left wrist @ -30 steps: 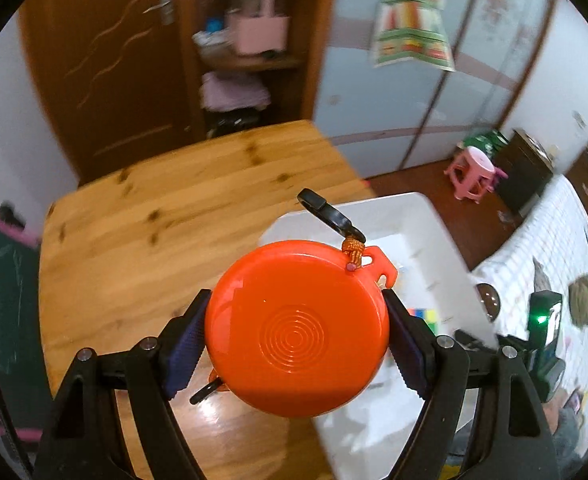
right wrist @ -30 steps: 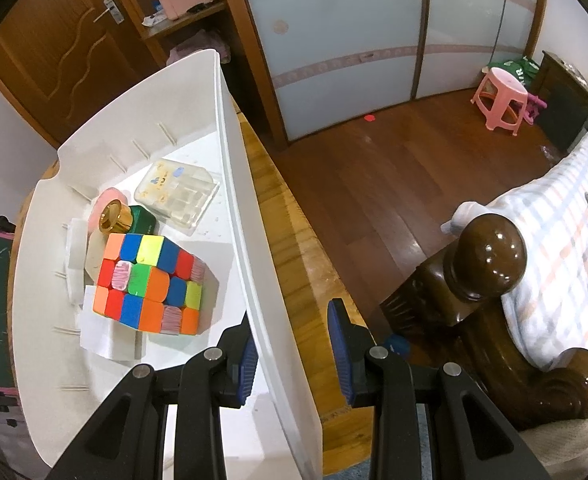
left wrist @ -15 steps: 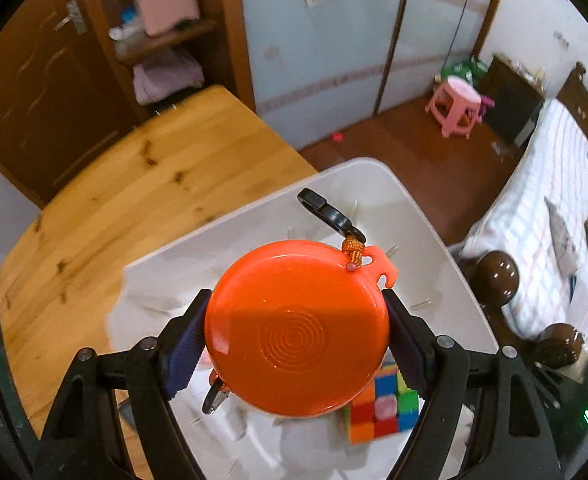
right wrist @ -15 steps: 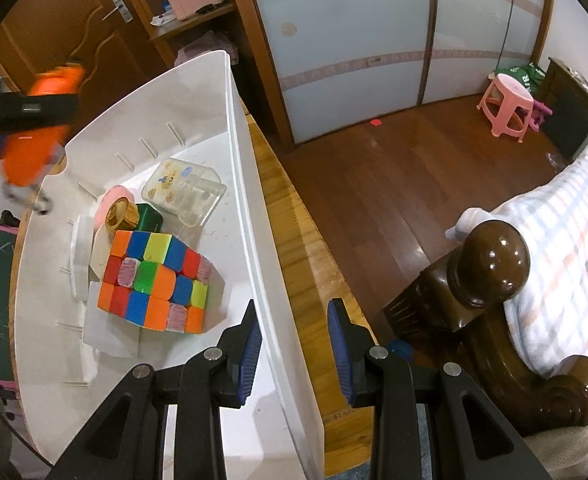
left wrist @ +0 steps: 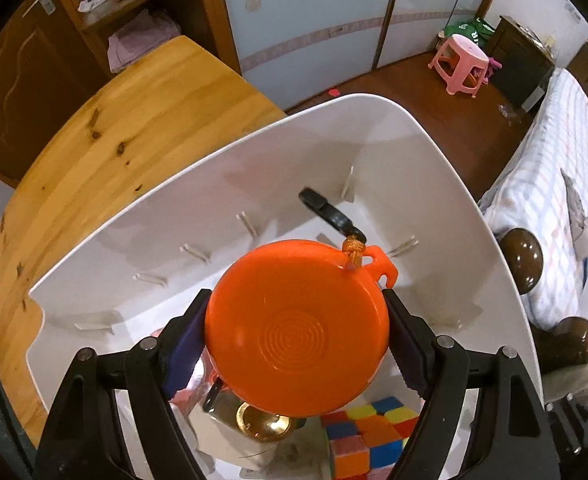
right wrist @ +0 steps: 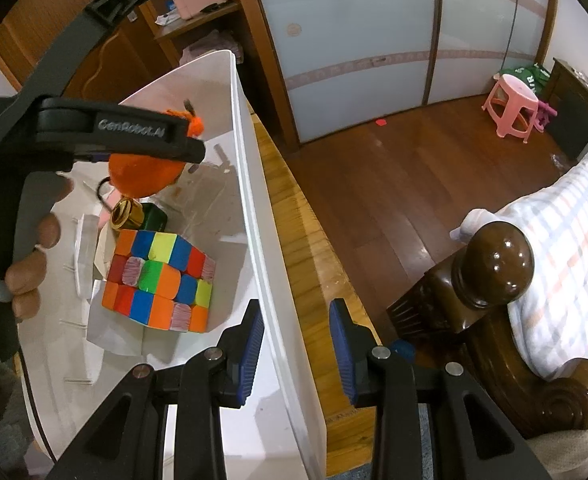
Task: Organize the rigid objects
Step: 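Open the left gripper to drop the orange case into the bin, then withdraw the left tool from the bin toward the black charger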
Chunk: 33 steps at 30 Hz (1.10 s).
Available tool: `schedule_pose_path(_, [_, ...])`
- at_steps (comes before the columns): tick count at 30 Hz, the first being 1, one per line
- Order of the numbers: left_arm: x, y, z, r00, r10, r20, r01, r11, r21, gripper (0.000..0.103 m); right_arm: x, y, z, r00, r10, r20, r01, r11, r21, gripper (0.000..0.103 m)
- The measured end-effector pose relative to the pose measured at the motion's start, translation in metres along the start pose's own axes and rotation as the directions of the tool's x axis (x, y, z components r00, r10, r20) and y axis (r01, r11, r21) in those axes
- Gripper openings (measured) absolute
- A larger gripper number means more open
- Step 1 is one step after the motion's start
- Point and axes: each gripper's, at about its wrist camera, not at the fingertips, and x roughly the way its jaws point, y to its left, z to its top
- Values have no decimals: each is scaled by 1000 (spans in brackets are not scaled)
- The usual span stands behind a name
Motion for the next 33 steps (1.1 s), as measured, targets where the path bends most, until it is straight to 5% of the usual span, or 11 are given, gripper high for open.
schedule_pose_path(16, [-59,1,-14,991,-18,131,16,1000,19,92,1,0,-1,1000,-2,4,2,1000,0,34])
schedule_pose_path(33, [-149,40,-75,961,13,277,-7,1000,-22,92,0,1,1,999,-30,9,30,1000,7,34])
